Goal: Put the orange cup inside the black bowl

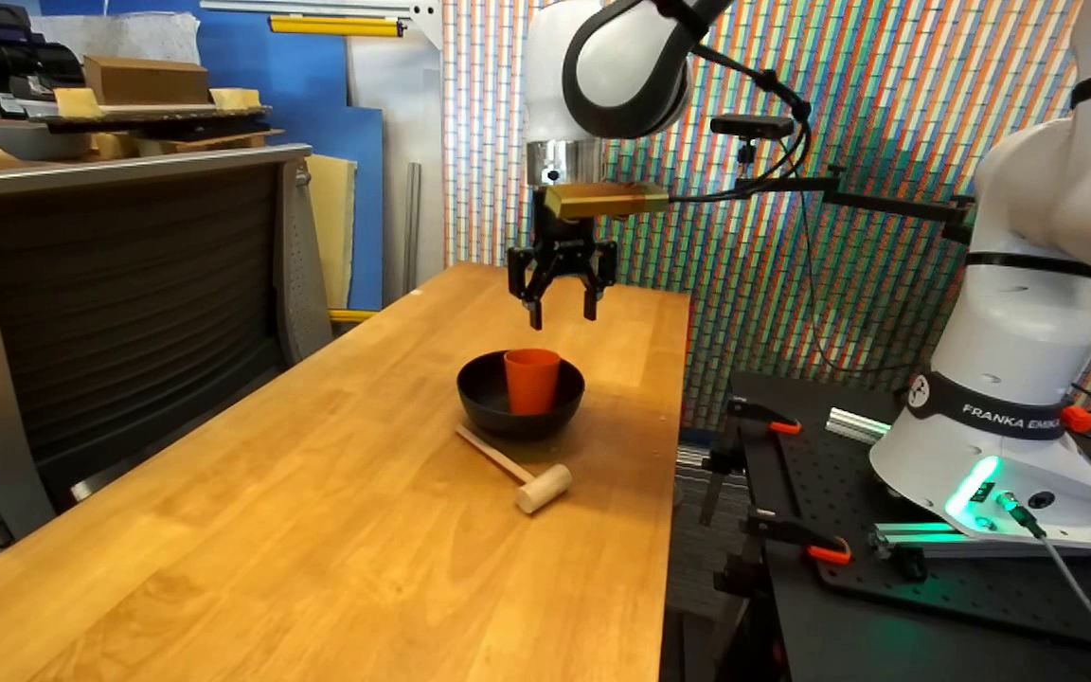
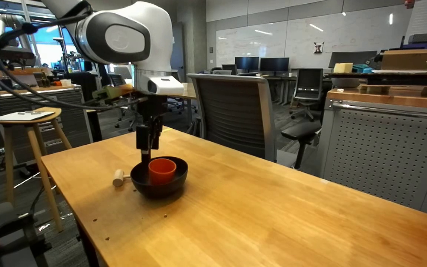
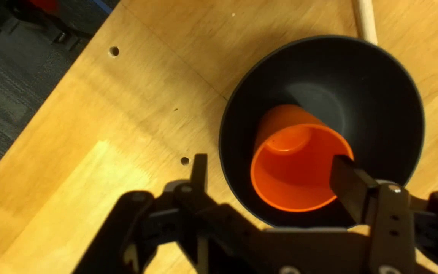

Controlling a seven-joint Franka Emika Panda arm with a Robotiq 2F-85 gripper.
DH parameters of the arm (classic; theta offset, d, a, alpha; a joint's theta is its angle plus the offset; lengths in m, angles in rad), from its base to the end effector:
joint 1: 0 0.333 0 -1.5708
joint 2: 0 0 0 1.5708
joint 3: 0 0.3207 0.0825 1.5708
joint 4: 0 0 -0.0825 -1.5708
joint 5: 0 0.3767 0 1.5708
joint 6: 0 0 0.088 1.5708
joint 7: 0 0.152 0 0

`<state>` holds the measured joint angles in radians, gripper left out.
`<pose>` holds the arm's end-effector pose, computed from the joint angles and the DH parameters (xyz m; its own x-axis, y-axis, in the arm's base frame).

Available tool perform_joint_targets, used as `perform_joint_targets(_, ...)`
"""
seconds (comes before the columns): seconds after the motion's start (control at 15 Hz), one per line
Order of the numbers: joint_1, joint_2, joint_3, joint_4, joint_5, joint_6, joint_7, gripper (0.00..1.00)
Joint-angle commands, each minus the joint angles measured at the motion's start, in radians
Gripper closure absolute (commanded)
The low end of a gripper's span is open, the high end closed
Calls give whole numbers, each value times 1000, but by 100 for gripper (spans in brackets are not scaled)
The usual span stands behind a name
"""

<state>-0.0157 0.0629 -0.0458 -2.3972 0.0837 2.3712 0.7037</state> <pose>0.4775 -0.0260 0.2482 0.6722 -0.7335 -0.1009 -0.7357 -0.6770 0.0203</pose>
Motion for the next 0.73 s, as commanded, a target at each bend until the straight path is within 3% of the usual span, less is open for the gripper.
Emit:
perform_joint_targets(0.0,6,-221,19,-32,26,-201,-175,0)
perform_joint_targets(0.33,-2,-456,26,30,-5,-578,-404,0)
perform_joint_targets(0.4,-13,-357,45,20,5,-466,-316,0)
perform_joint_targets(0.53,-15,-437,44,28,6,-552,-367,0)
perform_joint_targets(0.67,-15,-462,44,25,7,-565,-381,0)
